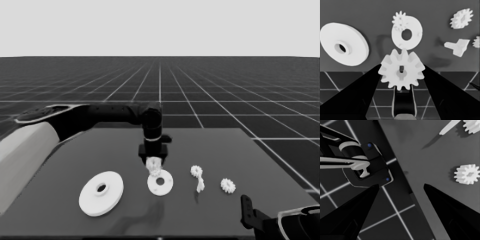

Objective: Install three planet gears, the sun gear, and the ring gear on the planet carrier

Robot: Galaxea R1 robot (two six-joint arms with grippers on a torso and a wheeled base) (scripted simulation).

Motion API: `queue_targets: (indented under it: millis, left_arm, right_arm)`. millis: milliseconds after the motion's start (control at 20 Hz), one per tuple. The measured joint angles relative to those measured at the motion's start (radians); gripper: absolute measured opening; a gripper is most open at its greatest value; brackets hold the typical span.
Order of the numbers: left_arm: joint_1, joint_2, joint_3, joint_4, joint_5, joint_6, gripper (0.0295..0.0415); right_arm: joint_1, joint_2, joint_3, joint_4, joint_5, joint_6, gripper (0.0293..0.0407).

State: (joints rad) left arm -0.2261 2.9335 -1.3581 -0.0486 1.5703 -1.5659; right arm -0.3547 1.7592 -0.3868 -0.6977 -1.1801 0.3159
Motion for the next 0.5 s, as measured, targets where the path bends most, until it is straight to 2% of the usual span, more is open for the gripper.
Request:
queue_targets:
  millis: [50,100,150,200,300,500]
  left_arm:
    - [0.000,0.004,-0.004,0.000,0.000,-0.001,0.0312]
    - [0.142,0.004,0.001,0.173,0.001,-0.007,0.0312]
    - [0.265,0.010,-0.028,0.277,-0.001,0.016,0.0312]
    - [0.331,0.017,-0.066,0.334,-0.009,0.044,0.0312]
    - [0.385,0.026,-0.114,0.383,-0.025,0.078,0.0312]
    - [0.406,0.032,-0.138,0.404,-0.035,0.095,0.0312]
  right_arm:
    - [0.000,0.000,0.000,0.000,0.000,0.000,0.0385]
    - [0.000,0.000,0.000,0.000,0.000,0.000,0.0385]
    - [0.000,0.000,0.000,0.000,0.000,0.000,0.0385]
    - [0.000,0.000,0.000,0.000,0.000,0.000,0.0385]
    - [0.000,0.000,0.000,0.000,0.000,0.000,0.0385]
    - [0.000,0.000,0.000,0.000,0.000,0.000,0.0385]
